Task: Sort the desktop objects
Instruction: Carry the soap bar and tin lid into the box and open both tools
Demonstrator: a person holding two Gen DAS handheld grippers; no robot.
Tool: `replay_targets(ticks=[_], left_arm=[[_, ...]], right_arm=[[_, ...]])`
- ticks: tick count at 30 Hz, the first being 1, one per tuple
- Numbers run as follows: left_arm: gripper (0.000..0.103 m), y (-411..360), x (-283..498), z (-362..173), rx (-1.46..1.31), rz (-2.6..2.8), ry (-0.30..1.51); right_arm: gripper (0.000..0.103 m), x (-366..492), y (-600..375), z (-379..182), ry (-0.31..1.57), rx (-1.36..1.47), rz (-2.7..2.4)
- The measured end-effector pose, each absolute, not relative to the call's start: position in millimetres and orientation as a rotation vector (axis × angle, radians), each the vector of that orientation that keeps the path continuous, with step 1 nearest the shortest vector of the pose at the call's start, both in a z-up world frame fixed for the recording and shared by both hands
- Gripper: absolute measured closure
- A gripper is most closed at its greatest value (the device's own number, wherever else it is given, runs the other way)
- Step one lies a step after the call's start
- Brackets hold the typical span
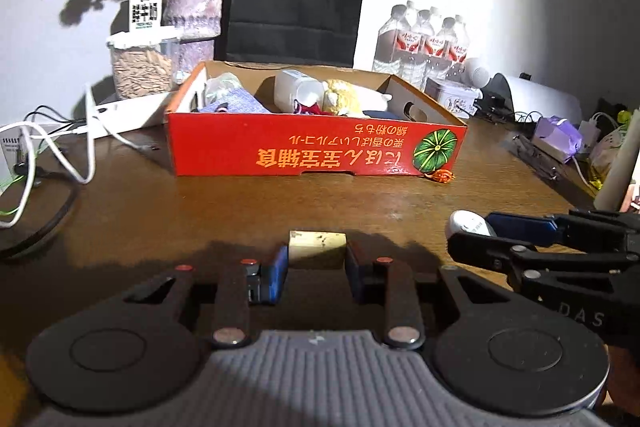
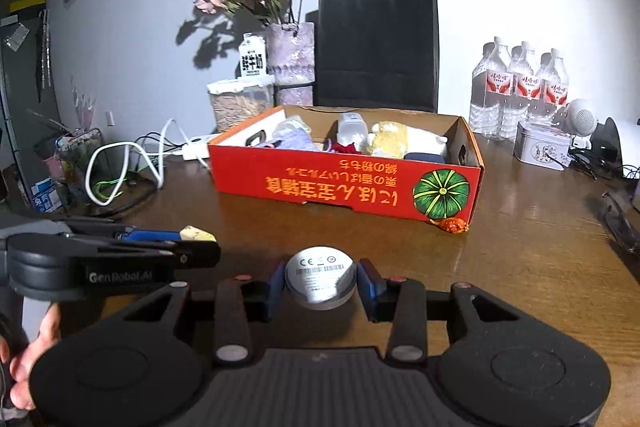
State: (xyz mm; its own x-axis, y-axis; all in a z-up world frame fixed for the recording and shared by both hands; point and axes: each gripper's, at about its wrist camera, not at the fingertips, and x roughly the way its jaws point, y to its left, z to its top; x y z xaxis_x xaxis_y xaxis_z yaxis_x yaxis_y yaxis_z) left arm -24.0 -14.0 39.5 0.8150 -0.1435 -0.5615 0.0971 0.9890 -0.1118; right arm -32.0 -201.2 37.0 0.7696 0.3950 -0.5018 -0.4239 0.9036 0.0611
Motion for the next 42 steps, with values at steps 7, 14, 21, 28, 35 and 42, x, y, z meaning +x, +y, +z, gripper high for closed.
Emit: replay_targets(ticks=[7, 14, 21, 28, 35, 42], left_arm=[[0.072, 0, -55, 51, -0.093, -0.141, 0.561], [0.072, 12, -58, 54, -0.114, -0.141, 0.533], [0.072, 25, -30, 68, -0.108, -0.127, 0.495], [0.072, 43, 86, 104, -0.048, -0.167, 0.485], [0.072, 60, 230, 86, 0.025, -0.088, 0.682], [0.054, 79, 271, 77, 0.021, -0.077, 0.720]], right_arm=[[0.065, -55, -197, 53, 0.506, -0.071, 0.438], [0.065, -52, -187, 59, 0.502, -0.097, 0.443], [0.065, -14, -188, 73, 0.471, -0.095, 0.440], [0.065, 107, -170, 107, 0.511, -0.044, 0.503], [0.065, 267, -114, 84, 0.806, 0.162, 0.545], [0.064, 312, -84, 67, 0.848, 0.122, 0.460]])
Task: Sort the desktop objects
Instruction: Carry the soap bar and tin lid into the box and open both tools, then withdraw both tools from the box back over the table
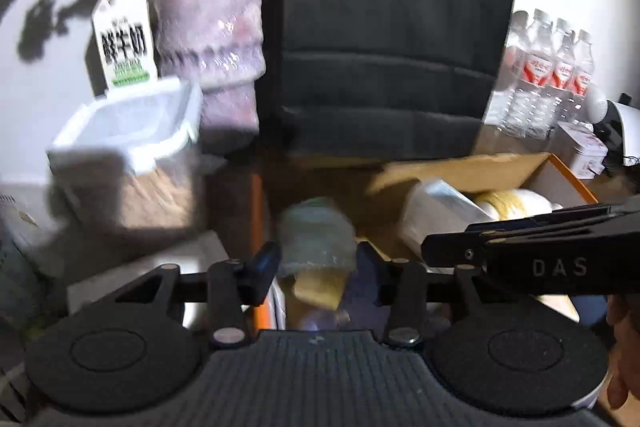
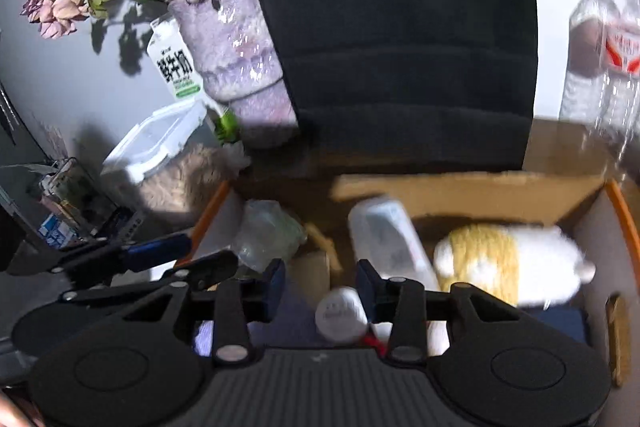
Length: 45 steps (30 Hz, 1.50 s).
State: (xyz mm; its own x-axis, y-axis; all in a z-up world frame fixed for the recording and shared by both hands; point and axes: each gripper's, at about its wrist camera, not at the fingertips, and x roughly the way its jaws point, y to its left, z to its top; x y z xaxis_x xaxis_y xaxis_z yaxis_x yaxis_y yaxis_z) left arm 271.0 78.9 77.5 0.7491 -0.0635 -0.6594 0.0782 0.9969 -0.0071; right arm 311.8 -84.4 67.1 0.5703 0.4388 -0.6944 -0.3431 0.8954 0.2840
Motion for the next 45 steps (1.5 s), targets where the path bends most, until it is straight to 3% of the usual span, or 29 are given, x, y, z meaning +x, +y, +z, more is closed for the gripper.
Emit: replay_targets(ticks=[1, 3, 6, 9, 12, 18, 30, 39, 45], left_arm=[[0.049, 80, 274, 80, 0.029, -0.076, 0.717], [0.029, 85, 273, 88, 0.019, -0.050, 0.693], [0.018, 90, 271, 99, -0.016, -0.052, 0.676], [0.004, 86, 252, 108, -0.024, -0.041, 0.654], [0.000, 76, 211, 112, -0.018, -0.023, 0.613], [0.000, 46, 109, 96, -0.013, -0.058, 0.558], [0.000, 10, -46, 27, -0.023, -0.004, 0.596], [0.000, 24, -68, 14, -0.095, 0.052, 0.621], [0.000, 24, -38, 21, -0.067, 0.005, 0.614]], right_arm=[[0.061, 311, -85, 71, 0.831, 0.114, 0.454], [0.056, 306, -89, 81, 0.793, 0.108, 0.449], [0.044, 293, -98, 94, 0.743, 0.061, 0.436], [0.041, 264, -112, 101, 0.682, -0.027, 0.390], [0.031, 216, -138, 101, 0.616, -0.109, 0.353], [0.024, 106, -183, 78, 0.554, -0.197, 0.323], [0.023, -43, -218, 15, 0.590, -0.113, 0.235], [0.023, -58, -226, 5, 0.609, -0.107, 0.219], [0.027, 3, -233, 13, 0.606, -0.061, 0.185]])
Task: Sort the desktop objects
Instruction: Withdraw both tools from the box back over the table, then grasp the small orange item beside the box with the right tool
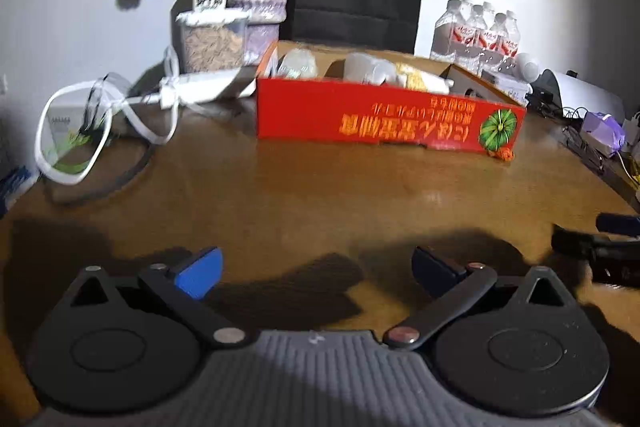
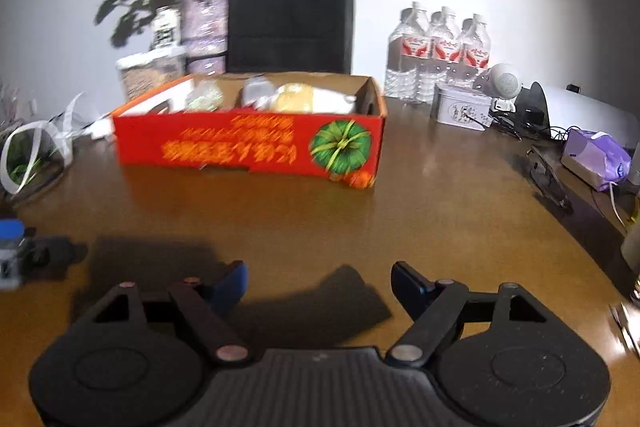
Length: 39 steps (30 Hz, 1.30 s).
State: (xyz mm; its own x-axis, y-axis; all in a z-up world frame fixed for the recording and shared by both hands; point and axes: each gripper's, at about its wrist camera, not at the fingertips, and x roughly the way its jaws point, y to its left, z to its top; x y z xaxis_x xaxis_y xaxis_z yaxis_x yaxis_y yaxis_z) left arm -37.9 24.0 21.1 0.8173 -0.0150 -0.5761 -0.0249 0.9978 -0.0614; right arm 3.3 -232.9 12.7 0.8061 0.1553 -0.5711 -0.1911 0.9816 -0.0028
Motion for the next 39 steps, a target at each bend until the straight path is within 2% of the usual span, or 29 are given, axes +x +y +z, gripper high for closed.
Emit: replay_targets(ticks=[4, 7, 9, 14, 16, 17, 18, 19, 21, 22, 26, 39], left_arm=[[0.000, 19, 2, 25, -0.055, -0.041, 0.597], [0.000, 18, 32, 28, -0.057, -0.073, 0.591], [0.007, 16, 52, 27, -0.037, -0.085, 0.599], [0.022, 16, 89, 23, -0.028, -0.099, 0.633], [0.025, 17, 96, 21, -0.043, -0.113, 0.641], [0.030, 18, 98, 20, -0.046, -0.118, 0.640], [0.045, 18, 100, 19, -0.046, -0.117, 0.643], [0.054, 18, 101, 18, -0.045, -0.116, 0.649], [0.086, 18, 103, 14, -0.053, -0.122, 0.673], [0.090, 19, 103, 13, -0.057, -0.125, 0.677], [0.099, 17, 93, 16, -0.057, -0.128, 0.644], [0.100, 2, 22, 52, -0.047, -0.144, 0.545]], right_arm=[[0.036, 66, -238, 10, 0.638, -0.016, 0.156], [0.038, 102, -234, 6, 0.652, -0.020, 0.148], [0.039, 118, -230, 2, 0.659, -0.038, 0.132], [0.052, 141, -222, -8, 0.673, -0.047, 0.119], [0.055, 143, -220, -8, 0.673, -0.048, 0.119], [0.058, 143, -220, -8, 0.672, -0.038, 0.119], [0.061, 143, -220, -9, 0.672, -0.037, 0.113], [0.063, 143, -218, -9, 0.668, -0.046, 0.114], [0.063, 141, -216, -8, 0.667, -0.053, 0.113], [0.063, 139, -215, -8, 0.669, -0.051, 0.115], [0.063, 120, -206, -4, 0.670, -0.050, 0.168], [0.063, 16, -181, 53, 0.534, -0.069, 0.343]])
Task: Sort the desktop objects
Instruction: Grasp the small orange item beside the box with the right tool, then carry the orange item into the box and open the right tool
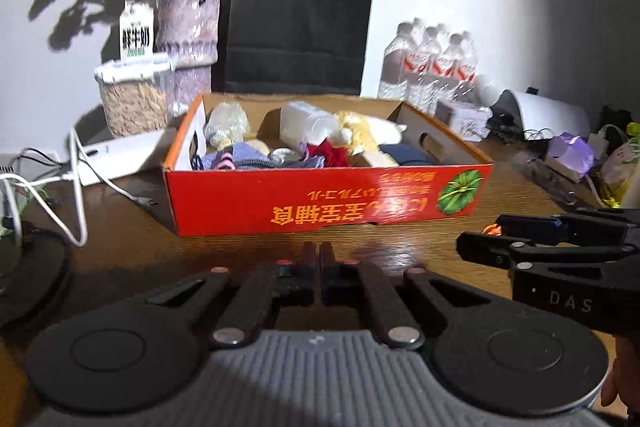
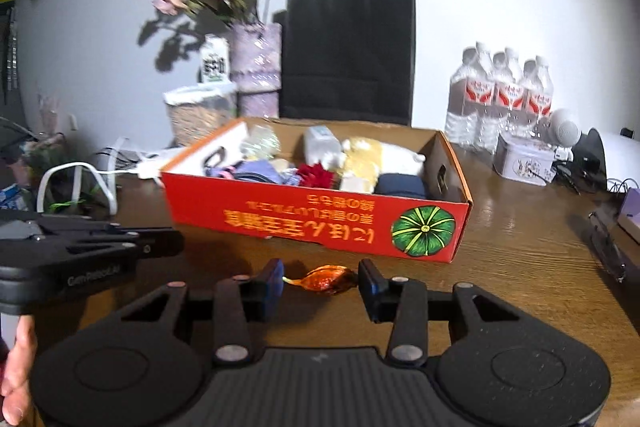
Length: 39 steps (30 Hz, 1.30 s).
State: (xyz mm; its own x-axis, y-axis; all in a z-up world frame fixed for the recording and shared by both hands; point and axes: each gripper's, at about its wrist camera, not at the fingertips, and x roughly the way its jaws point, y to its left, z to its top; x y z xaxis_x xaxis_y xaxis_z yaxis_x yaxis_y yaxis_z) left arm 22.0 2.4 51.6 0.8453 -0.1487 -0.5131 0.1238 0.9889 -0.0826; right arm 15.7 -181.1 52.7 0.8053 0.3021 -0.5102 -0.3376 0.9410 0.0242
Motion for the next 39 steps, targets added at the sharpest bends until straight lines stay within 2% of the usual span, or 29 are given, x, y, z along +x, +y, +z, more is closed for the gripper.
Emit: replay_targets(ticks=[11, 19, 32, 39], left_arm=[[0.100, -11, -72, 71, -0.033, -0.192, 0.490], [0.100, -12, -112, 69, -0.032, -0.198, 0.502], [0.100, 1, -92, 64, -0.039, -0.168, 0.509], [0.100, 31, -1, 101, -0.039, -0.194, 0.463]], right_arm=[[0.063, -89, -209, 74, 0.467, -0.064, 0.404], [0.063, -129, -212, 76, 0.455, -0.078, 0.430], [0.063, -91, -202, 79, 0.466, -0.076, 0.438], [0.063, 16, -185, 113, 0.436, -0.037, 0.490]])
